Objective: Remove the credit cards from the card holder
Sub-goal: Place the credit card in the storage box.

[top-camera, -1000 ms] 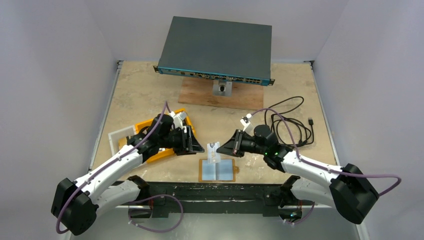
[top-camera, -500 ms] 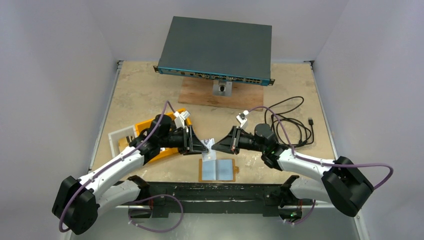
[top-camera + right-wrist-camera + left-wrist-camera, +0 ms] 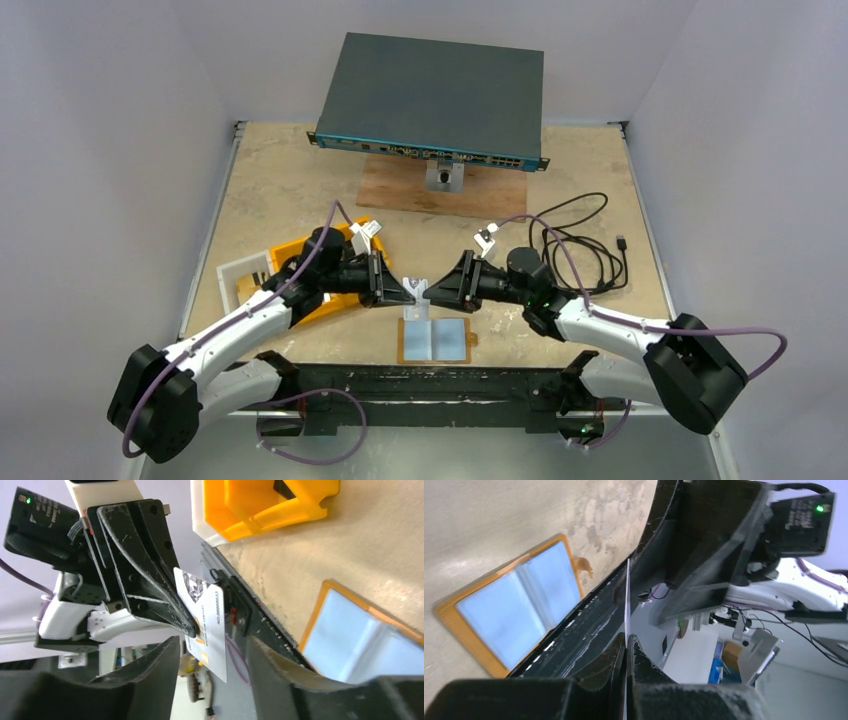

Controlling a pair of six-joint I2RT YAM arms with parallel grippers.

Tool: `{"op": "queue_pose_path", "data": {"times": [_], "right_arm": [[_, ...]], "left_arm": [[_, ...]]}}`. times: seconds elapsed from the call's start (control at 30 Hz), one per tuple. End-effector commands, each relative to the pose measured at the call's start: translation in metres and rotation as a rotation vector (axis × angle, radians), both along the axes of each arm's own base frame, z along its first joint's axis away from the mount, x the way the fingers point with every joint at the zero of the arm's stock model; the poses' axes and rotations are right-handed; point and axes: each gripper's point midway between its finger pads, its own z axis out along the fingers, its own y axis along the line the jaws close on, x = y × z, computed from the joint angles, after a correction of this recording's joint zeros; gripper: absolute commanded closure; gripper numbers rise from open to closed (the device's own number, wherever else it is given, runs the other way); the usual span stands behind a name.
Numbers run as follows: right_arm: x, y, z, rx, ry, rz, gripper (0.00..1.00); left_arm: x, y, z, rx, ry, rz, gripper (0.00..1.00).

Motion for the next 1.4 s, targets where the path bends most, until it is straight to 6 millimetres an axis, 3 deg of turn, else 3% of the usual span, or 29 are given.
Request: {"op": "queue_pose_path", "data": {"times": [0.0, 0.07, 0.13, 0.27, 0.5, 0.7, 1.03, 1.23, 1.37], "right_arm": [[0.009, -0.002, 0.018, -0.041, -0.099, -0.031, 0.33], [0.012, -0.006, 0.017, -0.094, -0.122, -0.049, 0.13], [0.015, -0.010, 0.017, -0.136, -0.142, -0.064, 0.02], [0.020, -0.021, 0.012, -0.209, -0.164, -0.116, 0.01], [0.028, -0.040, 0.002, -0.324, -0.193, -0.189, 0.01], [0.031, -0.049, -0.003, -0.390, -0.224, -0.207, 0.01], [0.032, -0.051, -0.014, -0.451, -0.247, -0.173, 0.01], [0.031, -0.054, -0.022, -0.490, -0.248, -0.159, 0.01], [0.034, -0.061, -0.028, -0.533, -0.255, -0.173, 0.01]], "left_arm": [[0.007, 0.008, 0.006, 0.072, -0.039, 0.043, 1.00], [0.009, 0.015, 0.005, 0.125, -0.047, 0.067, 1.00], [0.010, 0.028, -0.002, 0.220, -0.049, 0.104, 1.00], [0.015, 0.067, -0.006, 0.425, -0.066, 0.233, 1.00], [0.023, 0.164, -0.007, 0.876, -0.053, 0.521, 1.00], [0.036, 0.213, -0.003, 1.102, -0.011, 0.679, 1.00], [0.067, 0.250, -0.027, 1.361, 0.059, 0.728, 1.00], [0.084, 0.255, -0.049, 1.409, 0.109, 0.696, 1.00], [0.091, 0.252, -0.054, 1.393, 0.106, 0.673, 0.80]]}}
